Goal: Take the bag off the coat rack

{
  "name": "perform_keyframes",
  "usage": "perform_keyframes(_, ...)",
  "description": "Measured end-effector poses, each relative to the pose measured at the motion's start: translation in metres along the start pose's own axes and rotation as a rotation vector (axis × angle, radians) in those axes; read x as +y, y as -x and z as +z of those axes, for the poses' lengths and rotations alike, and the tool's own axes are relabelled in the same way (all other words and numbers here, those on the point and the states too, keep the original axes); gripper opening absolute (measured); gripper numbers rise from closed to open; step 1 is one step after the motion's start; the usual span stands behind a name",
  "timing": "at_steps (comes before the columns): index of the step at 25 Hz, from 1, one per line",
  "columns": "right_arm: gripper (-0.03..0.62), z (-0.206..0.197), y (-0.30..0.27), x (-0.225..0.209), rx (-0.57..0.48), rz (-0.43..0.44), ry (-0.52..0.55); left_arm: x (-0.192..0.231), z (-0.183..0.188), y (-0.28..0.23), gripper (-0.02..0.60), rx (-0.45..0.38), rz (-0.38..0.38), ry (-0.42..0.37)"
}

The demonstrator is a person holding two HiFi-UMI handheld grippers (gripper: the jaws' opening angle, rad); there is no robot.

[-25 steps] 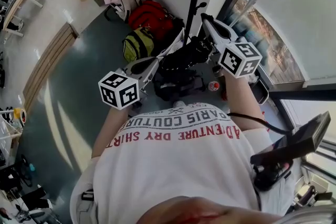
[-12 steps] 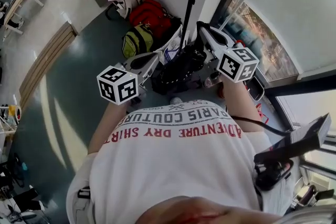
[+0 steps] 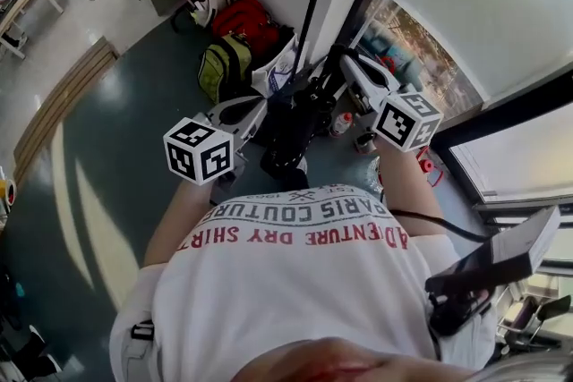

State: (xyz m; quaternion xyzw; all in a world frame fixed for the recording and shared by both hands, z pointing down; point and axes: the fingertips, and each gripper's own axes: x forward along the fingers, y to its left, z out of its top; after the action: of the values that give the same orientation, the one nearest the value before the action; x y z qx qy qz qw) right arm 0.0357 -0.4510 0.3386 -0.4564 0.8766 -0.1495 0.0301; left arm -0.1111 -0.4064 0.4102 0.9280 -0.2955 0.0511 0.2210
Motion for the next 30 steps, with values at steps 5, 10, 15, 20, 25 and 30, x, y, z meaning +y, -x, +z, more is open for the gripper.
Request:
perform_keyframes(5, 0.014, -0.034, 0.052, 0.042, 0.030, -0.010, -0.047, -0.040, -0.030, 0.031, 0.002, 0.020, -0.029, 0.025)
perform_keyframes(10, 0.014, -0.047, 0.100, 0.095, 0.044, 0.036, -0.055, -0.092, -0.039, 0.057, 0.002, 0.019, -0.052, -0.002)
perform_keyframes(15, 0.014, -0.070, 0.159, 0.141, 0.044, 0.093, -0.059, -0.133, -0.077, 0.078, 0.002, 0.035, -0.033, 0.010)
perform_keyframes(20, 0.014, -0.094, 0.245, 0.190, 0.043, 0.105, -0.065, -0.224, -0.121, 0.117, 0.002, 0.041, -0.061, -0.033)
perform_keyframes(25, 0.014, -0.106, 0.325, 0.236, 0.021, 0.133, -0.052, -0.309, -0.147, 0.174, 0.002, 0.005, -0.021, -0.050)
perform_keyframes(30, 0.014, -0.117, 0.384, 0.255, 0.025, 0.123, -0.074, -0.363, -0.168, 0.217, 0.002, -0.010, 0.020, -0.036)
